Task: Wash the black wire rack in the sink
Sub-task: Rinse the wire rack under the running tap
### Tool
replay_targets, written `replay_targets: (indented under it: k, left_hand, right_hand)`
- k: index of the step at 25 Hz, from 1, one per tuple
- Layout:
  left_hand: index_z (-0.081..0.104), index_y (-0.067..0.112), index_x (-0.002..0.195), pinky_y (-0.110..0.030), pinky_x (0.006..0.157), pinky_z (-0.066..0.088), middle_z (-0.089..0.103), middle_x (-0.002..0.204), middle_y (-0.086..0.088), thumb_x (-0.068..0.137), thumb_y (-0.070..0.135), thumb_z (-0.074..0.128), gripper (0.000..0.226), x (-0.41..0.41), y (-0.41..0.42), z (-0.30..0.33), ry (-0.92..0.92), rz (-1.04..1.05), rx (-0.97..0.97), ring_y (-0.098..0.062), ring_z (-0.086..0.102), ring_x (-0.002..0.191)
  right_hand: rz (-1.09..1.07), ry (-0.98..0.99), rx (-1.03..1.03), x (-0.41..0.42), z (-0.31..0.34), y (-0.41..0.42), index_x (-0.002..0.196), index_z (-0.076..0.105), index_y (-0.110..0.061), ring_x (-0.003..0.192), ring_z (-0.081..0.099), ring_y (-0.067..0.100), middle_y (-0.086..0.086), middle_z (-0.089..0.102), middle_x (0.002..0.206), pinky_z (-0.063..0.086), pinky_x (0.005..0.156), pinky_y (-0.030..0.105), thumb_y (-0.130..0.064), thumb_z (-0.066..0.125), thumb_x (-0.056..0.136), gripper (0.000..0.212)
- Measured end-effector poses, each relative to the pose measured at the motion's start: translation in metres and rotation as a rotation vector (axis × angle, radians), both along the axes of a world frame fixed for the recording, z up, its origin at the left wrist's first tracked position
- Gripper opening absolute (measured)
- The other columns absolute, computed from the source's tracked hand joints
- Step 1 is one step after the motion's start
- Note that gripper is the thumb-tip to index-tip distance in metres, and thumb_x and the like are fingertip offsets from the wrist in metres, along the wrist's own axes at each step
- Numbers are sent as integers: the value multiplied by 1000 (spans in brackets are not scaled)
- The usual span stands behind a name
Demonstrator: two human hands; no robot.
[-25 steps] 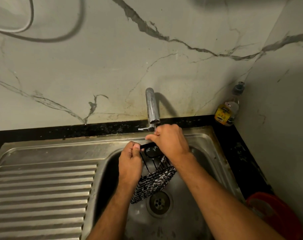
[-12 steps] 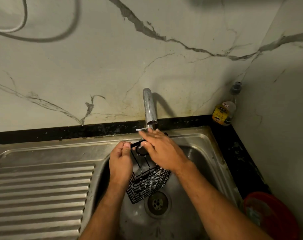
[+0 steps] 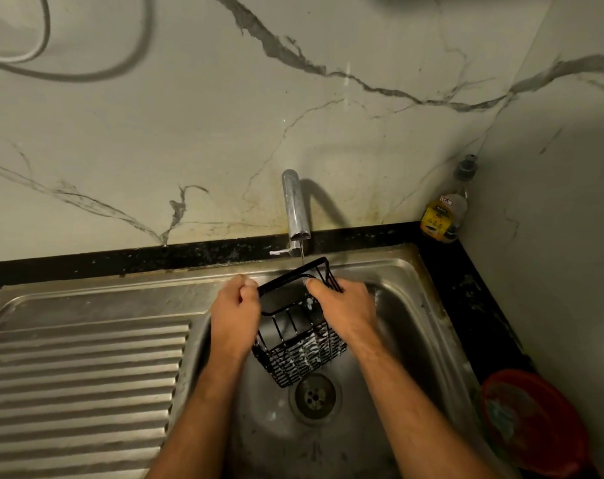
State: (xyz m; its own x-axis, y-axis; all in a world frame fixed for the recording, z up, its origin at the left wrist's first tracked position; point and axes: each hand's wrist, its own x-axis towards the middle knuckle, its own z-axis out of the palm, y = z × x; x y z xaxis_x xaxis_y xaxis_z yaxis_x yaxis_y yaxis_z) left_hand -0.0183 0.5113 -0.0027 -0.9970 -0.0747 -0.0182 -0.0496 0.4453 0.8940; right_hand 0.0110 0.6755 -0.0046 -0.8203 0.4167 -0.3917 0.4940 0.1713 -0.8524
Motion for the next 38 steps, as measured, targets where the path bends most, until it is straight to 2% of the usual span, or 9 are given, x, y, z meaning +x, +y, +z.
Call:
replay_targets:
  k: [2,4,12,16,20,25,30,35,38]
  left_hand:
    - [58,28,95,-30,67,52,62,85,6,99,16,52,14,-3,17,21,17,-151,-396,-12,60,74]
    - [60,38,106,-23,68,47,66,90,11,96,18,56,23,-6,35,36,0,-271,-484,-10,63,80]
    - [76,26,88,-33,88,47,76,97,5,92,9,47,33,-24,37,27,-179,-200,44,-17,66,97]
    - [70,17,81,-31,77,46,74,86,-1,99,8,46,32,-24,37,26,-178,-199,180,-18,65,85]
    - [64,13,76,-43,81,46,66,78,-8,94,35,46,33,-13,30,23,-185,-128,208,-20,58,78]
    - [65,15,77,-34,70,46,68,77,-3,104,46,44,46,-5,23,33,-223,-55,-6,-21,62,74]
    - [50,17,57,-30,58,37,53,57,-1,106,47,45,57,-1,13,31,-144,50,0,-19,51,57]
    - [51,21,55,-28,59,36,54,56,4,105,49,46,58,-15,13,29,-135,59,146,-15,53,58]
    - [54,18,59,-29,64,41,56,57,4,104,49,49,55,-23,7,25,-187,138,251,-16,55,60]
  right_hand:
    - [-24,11,27,2,3,-10,90,70,-21,79,64,13,-6,69,89,45,62,25,-60,66,75,42]
    - [-11,32,90,5,9,-18,101,72,-25,79,63,10,-7,68,85,47,65,25,-55,65,83,35]
    - [35,44,179,6,23,-22,110,67,-26,76,58,5,-5,64,84,38,59,22,-50,40,102,38]
    - [58,147,266,14,22,-26,123,65,-28,98,62,12,-4,68,106,45,72,23,-53,43,99,41]
    - [115,155,331,26,15,-38,148,45,-23,139,36,19,0,42,152,36,110,34,-54,46,98,59]
    - [252,113,515,35,27,-59,152,35,-19,142,26,27,9,32,158,30,116,42,-49,39,102,59]
    - [429,212,735,25,46,-42,149,42,-18,139,41,18,3,49,149,21,121,37,-44,36,104,51]
    - [714,301,641,8,24,-21,157,15,-31,150,3,2,-13,12,163,6,123,29,-55,23,103,60]
    - [497,104,669,-8,11,4,157,11,-28,151,0,8,-9,7,164,-3,119,28,-58,17,102,63]
